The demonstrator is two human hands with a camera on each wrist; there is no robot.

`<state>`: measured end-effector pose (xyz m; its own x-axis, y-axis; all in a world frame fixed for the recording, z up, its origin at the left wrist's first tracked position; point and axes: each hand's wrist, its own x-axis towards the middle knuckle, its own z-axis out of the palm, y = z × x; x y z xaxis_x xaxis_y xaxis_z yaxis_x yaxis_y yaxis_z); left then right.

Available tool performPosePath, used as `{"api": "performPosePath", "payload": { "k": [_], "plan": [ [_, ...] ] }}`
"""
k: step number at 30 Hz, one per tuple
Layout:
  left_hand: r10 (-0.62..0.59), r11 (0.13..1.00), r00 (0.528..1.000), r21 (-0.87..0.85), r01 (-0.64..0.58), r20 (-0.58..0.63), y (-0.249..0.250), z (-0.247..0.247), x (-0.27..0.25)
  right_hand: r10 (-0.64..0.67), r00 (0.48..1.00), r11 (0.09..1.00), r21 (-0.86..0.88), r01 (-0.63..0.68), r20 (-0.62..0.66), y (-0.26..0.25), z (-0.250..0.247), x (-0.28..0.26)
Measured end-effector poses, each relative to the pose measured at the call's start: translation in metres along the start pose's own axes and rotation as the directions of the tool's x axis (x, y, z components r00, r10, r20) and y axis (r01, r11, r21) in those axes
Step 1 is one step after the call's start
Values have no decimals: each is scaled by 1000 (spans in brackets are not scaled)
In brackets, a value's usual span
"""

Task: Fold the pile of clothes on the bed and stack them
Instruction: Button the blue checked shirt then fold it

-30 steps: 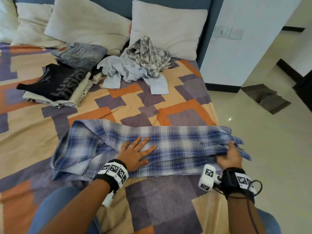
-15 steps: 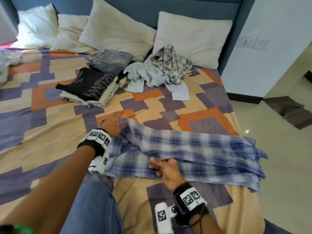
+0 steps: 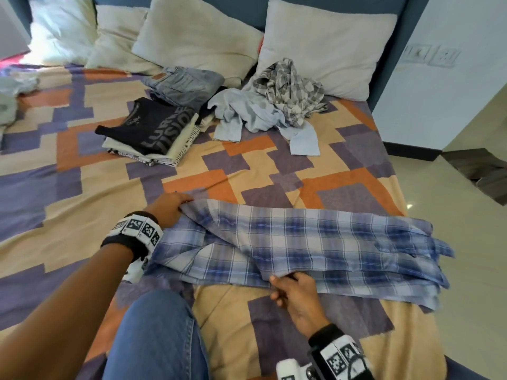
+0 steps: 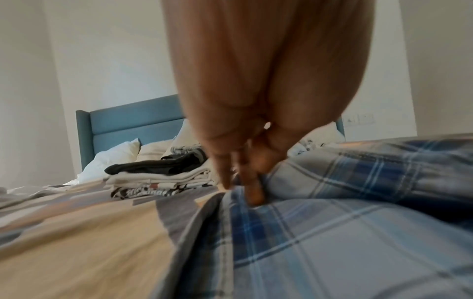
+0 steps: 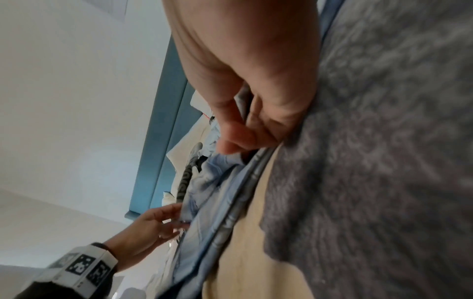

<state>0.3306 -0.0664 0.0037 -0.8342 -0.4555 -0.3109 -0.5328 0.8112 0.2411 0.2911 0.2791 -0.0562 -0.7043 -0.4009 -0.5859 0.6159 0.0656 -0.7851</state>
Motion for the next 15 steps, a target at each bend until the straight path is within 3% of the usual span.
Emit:
{"api": "performPosePath", "payload": {
  "k": [2,4,6,8,10,12,14,15],
  "plan": [
    [-104,988,990,102,114,-90,11,-6,-5,19,1000,1000,16,-19,-11,-7,-9,-14],
    [-81,989,978,107,103,-192,32,-13,-9,-60,994,998,-24,58,-88,-19,-22,-26],
    [117,990,957,-41,-133,-267,62,-13,-10,-234,957,968,-137,212,-171,-39,-35,-32],
    [260,925,927,-206,-320,-270,98,-2,-10,-412,887,901,-238,363,-207,-62,-41,-27],
    [255,923,954,-255,-288,-155,125,28,-7,-529,834,820,-350,453,-160,-82,-37,-16],
    [146,985,987,-101,-139,67,139,70,-10,-588,809,703,-506,500,-18,-93,-28,3],
    [72,996,980,40,-81,183,138,106,-15,-558,811,534,-673,513,176,-92,-19,28],
    [72,995,978,55,-84,197,137,115,-17,-484,830,425,-755,500,277,-88,-19,40]
  ]
}}
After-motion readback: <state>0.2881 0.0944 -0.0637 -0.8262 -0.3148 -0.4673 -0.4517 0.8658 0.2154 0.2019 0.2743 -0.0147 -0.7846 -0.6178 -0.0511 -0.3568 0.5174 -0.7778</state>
